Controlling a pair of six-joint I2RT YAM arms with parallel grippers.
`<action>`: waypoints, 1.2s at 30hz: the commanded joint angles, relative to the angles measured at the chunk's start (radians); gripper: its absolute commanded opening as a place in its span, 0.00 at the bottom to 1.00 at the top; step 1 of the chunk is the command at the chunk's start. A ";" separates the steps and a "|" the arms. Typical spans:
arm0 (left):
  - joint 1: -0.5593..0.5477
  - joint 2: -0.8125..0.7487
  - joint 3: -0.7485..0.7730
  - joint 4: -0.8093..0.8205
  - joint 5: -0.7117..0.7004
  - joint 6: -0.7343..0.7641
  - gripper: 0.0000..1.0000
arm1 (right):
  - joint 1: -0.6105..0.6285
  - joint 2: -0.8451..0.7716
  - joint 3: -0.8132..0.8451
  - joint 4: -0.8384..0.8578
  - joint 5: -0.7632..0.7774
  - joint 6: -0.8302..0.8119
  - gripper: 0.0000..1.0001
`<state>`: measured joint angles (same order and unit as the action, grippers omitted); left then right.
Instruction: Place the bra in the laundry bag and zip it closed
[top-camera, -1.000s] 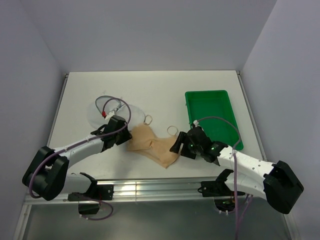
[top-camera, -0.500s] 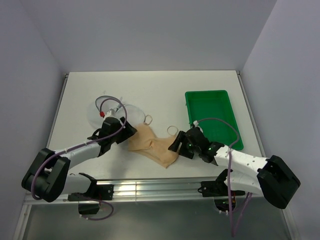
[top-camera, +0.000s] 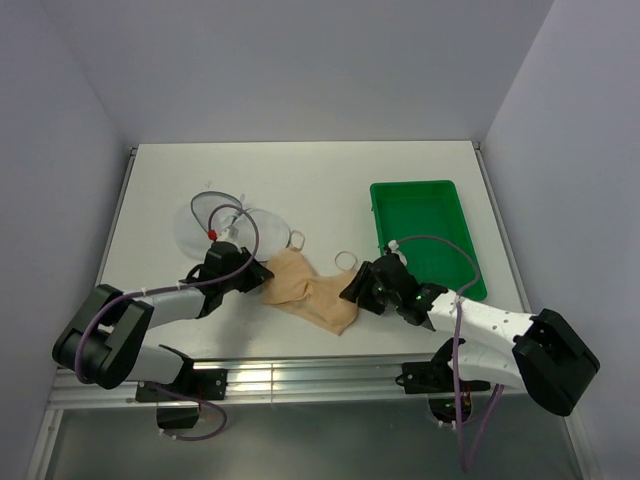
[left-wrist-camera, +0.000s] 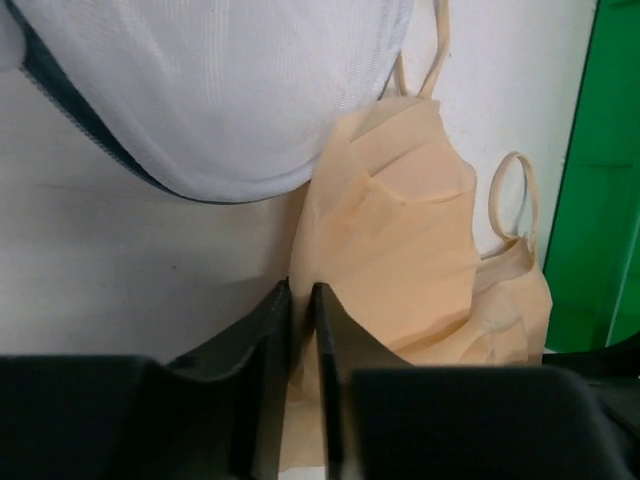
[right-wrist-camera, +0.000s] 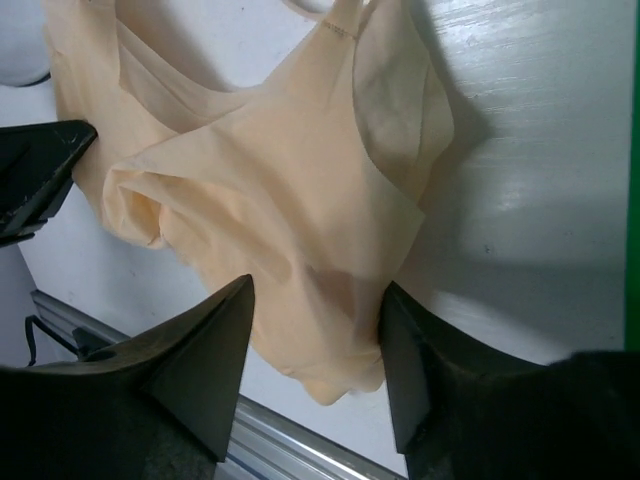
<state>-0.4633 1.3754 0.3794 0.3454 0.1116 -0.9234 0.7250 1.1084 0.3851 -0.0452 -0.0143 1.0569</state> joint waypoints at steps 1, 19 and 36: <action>0.002 -0.022 -0.010 0.076 0.046 -0.002 0.19 | 0.007 -0.044 0.035 -0.010 0.062 0.002 0.56; -0.066 -0.041 0.001 0.069 0.045 -0.031 0.00 | 0.008 0.083 0.236 0.031 -0.025 -0.023 0.44; -0.100 -0.053 0.001 0.041 0.019 -0.045 0.00 | 0.093 0.229 0.409 -0.045 0.013 -0.031 0.00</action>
<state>-0.5488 1.3560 0.3782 0.3740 0.1413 -0.9573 0.7937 1.3190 0.7170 -0.0948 -0.0273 1.0321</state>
